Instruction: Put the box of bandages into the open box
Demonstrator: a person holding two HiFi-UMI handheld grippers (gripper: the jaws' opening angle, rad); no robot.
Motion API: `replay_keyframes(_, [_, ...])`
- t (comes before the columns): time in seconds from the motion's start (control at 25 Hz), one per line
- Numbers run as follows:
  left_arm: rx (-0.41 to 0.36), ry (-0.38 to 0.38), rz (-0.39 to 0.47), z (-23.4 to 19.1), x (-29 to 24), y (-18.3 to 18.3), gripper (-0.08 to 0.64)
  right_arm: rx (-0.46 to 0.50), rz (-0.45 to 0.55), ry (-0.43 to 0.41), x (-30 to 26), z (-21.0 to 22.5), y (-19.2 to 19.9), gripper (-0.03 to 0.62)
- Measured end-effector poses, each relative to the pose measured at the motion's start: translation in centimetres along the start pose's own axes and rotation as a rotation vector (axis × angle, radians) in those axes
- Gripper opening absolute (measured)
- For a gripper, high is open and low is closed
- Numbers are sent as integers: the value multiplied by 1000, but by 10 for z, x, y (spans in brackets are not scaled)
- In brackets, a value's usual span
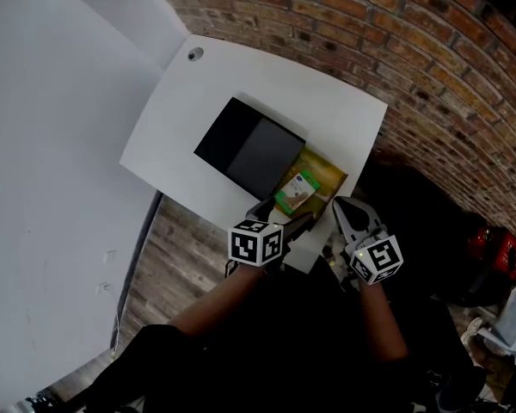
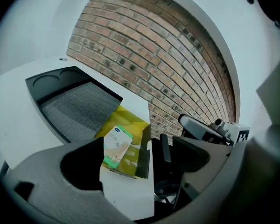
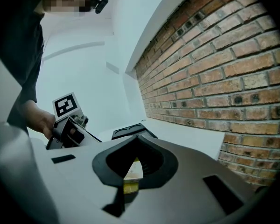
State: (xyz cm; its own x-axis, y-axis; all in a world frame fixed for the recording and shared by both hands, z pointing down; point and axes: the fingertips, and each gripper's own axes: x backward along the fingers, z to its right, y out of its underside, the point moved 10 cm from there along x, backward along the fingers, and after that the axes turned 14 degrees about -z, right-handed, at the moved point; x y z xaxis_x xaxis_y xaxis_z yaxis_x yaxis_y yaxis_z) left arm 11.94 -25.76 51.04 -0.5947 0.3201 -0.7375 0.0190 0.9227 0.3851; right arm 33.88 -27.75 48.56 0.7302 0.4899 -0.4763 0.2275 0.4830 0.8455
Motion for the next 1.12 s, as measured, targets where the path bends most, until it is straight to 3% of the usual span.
replay_keyframes(0.28, [-57, 12, 69, 3, 20, -2, 440, 14, -7, -8, 3, 0, -1, 6])
replay_keyframes(0.52, [-202, 70, 157, 15, 43, -11, 439, 33, -3, -11, 10, -7, -5, 6])
replay_keyframes(1.0, [-519, 257, 472, 52, 118, -23, 437, 64, 53, 20, 46, -25, -20, 6])
replay_keyframes(1.12, [-548, 309, 537, 57, 139, -23, 436, 85, 66, 0, 55, -29, -25, 6])
